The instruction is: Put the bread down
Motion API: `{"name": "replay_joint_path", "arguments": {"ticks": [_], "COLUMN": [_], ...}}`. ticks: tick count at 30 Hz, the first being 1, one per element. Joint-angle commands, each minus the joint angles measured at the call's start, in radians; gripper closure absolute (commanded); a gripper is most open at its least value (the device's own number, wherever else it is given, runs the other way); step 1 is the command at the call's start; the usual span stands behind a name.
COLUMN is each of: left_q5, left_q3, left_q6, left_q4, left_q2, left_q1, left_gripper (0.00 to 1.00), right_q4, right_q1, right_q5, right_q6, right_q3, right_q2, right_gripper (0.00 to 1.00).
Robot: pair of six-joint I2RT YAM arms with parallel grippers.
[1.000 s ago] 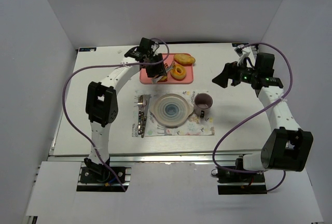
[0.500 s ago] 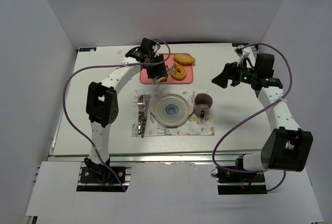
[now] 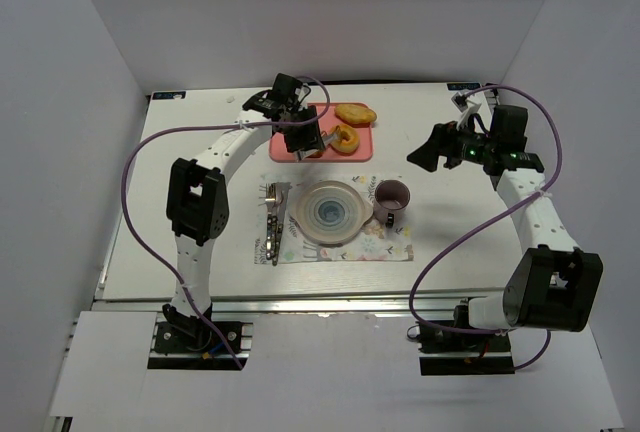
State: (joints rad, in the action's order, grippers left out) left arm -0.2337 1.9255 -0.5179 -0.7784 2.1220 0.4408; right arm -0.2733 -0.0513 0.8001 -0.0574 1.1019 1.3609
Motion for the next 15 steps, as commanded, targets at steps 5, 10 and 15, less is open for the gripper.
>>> {"name": "replay_joint_path", "arguments": {"ticks": [5,10,15], "left_q5": [-0.052,-0.075,-0.061], "left_q3": [0.035,0.024,-0.016], "left_q6": [-0.027,-0.037,-0.063], "left_q4": [0.044,0.079,0.143], "left_q2": [-0.008,-0.043,-0.144], "left_q1": [0.010,0.009,0.010], "left_gripper": [0.63,0.88,0.96], "right_q4": [0.036,0.036,0.031], "right_q1": [-0.005,-0.005,-0.005], "right_q5": [0.024,0.024,0.025], "right_q6": [0.010,0.011,0.008], "right_q3": [-0.013,-0.011,-0.002], "right_q2": [-0.043,-0.043,-0.045], "right_gripper": [0.11,0.11,0.11]}}
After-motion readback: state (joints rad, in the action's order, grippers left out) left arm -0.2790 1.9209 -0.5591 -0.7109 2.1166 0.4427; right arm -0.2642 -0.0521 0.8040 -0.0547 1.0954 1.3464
